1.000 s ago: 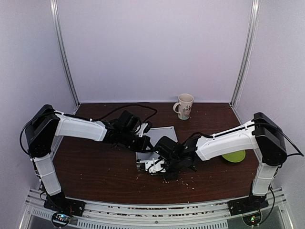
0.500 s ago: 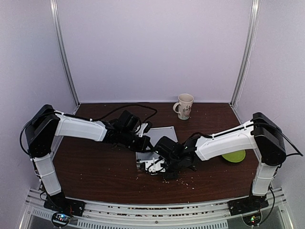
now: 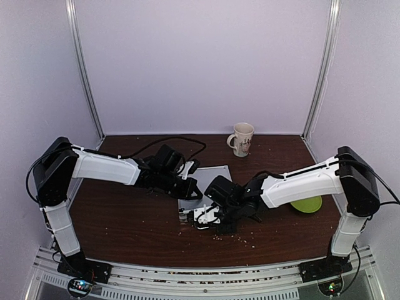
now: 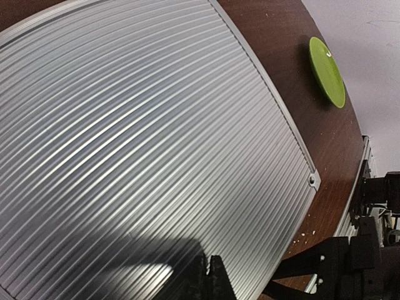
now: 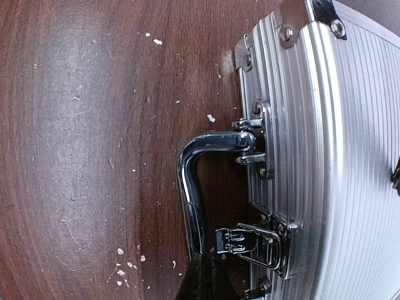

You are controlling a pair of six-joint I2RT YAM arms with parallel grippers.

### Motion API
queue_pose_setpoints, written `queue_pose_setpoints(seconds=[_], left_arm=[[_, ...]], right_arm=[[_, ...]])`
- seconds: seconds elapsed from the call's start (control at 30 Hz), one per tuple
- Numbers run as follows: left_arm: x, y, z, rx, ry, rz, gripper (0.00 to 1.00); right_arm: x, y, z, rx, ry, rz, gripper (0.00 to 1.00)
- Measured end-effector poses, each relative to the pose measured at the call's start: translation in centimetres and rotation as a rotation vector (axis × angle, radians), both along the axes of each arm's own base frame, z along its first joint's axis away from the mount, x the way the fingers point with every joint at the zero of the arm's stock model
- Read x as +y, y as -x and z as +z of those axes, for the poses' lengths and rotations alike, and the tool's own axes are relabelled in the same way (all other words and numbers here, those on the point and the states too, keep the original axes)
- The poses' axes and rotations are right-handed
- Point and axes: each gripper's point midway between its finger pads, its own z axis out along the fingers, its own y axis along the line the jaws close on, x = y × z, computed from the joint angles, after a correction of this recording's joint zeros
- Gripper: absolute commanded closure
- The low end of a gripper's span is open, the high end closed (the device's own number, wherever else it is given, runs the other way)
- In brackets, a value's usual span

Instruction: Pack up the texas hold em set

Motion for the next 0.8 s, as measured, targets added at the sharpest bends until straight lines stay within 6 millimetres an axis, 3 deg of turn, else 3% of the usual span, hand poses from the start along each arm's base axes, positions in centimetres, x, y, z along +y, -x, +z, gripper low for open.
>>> queue_pose_setpoints(seconds=[0.4, 0.8], left_arm=[[0.0, 0.0, 0.0, 0.000, 0.000, 0.000, 1.00], [0.0, 0.0, 0.0, 0.001, 0.001, -0.001, 1.00]], right_arm=[[-0.5, -1.7, -2.0, -0.014, 0.043, -0.070, 1.00], [-0.4, -2.0, -1.9, -0.018, 0.033, -0.096, 1.00]])
